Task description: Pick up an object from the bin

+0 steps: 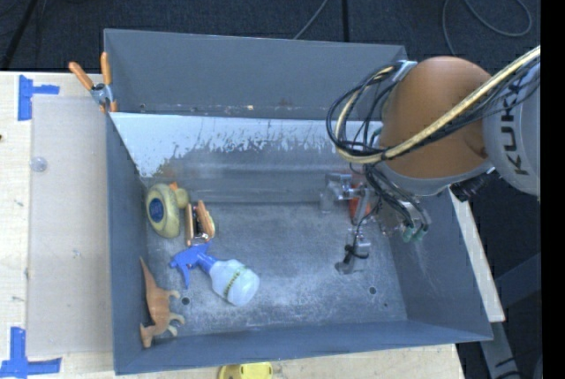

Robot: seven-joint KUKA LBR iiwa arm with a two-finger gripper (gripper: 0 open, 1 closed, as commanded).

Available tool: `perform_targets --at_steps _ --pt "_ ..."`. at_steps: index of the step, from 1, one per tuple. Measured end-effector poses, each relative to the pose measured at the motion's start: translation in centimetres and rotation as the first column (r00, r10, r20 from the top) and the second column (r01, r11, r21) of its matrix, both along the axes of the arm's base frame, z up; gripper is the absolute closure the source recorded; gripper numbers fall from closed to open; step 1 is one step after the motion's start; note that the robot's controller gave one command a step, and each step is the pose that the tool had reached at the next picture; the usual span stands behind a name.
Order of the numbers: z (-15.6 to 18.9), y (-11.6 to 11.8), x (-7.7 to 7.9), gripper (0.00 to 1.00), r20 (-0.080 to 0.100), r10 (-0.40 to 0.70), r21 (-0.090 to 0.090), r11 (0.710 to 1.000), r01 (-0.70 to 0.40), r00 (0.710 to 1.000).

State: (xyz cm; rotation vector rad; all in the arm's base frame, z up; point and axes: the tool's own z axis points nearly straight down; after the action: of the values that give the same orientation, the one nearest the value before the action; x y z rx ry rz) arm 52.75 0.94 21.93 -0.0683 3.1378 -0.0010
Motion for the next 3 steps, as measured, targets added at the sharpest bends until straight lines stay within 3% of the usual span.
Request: perform_targets --at_steps 1,2,3 --pt "-2.5 4.5 -2.3 0.00 -0.009 -0.016 0.000 1.000 0.016 1.000" --pt "-2.1 7.3 -1.2 0.00 -0.007 -0.076 0.002 0.997 0.076 0.997" --pt "-4.1 9.1 -0.4 0.00 -0.001 -0.062 0.001 0.998 0.062 0.998"
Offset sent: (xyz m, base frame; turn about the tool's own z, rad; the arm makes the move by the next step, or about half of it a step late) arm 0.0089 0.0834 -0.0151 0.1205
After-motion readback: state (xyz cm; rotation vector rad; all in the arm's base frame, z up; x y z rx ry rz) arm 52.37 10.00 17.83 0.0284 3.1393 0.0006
